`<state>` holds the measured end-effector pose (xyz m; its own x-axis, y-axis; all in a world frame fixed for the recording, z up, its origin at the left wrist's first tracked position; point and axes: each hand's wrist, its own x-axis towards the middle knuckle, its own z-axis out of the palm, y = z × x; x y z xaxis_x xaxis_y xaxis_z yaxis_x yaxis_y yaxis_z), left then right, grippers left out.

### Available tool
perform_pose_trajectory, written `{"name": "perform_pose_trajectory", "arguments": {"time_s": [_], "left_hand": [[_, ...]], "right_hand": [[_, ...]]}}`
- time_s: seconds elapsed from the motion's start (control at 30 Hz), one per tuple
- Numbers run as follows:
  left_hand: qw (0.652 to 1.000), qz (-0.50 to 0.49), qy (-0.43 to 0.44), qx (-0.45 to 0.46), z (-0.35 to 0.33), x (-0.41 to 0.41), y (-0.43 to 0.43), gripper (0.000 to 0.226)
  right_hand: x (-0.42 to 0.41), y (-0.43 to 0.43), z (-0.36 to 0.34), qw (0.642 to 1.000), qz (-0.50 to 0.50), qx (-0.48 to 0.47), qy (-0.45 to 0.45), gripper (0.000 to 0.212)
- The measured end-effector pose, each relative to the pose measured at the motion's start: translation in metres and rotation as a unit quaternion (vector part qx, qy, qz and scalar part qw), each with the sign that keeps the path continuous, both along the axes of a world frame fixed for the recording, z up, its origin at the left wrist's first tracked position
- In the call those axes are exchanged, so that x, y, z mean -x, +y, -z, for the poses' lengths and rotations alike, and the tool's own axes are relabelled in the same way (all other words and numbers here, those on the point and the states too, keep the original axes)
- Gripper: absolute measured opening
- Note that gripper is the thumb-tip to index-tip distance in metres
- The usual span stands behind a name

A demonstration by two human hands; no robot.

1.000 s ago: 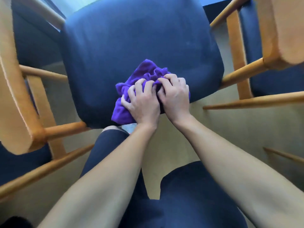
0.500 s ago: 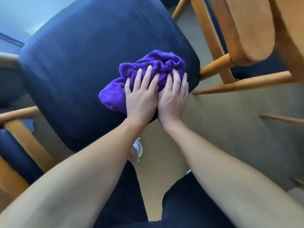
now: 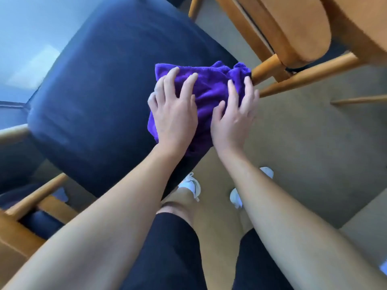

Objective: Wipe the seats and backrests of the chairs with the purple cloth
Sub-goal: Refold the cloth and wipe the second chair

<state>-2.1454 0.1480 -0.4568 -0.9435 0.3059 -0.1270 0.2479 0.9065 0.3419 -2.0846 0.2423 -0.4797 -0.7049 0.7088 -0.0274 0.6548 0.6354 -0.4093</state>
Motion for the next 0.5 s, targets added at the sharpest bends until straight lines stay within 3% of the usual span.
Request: {"name": "perform_pose_trajectory", "arguments": {"time_s": [0.1, 0.2, 0.3, 0.5], "left_hand": [[0.998, -0.009, -0.048, 0.05, 0.009, -0.018, -0.034, 0.036], [0.996, 0.009, -0.078, -0.034, 0.017, -0.024, -0.046, 0.032], [0.994, -0.028, -0.059, -0.084, 0.018, -0.003, -0.038, 0.033], [0.997, 0.025, -0.051, -0.045, 0.019, 0.038, -0.019, 0.036]], "right_hand": [[-0.004, -0.023, 0.006, 0.996, -0.037, 0.068, -0.047, 0.06], [0.015, -0.026, 0.024, 0.987, -0.029, 0.057, -0.145, 0.079], [0.026, -0.022, 0.033, 0.99, -0.021, 0.016, -0.14, 0.068], [0.023, -0.017, 0.031, 0.992, 0.003, -0.03, -0.121, 0.042]]}}
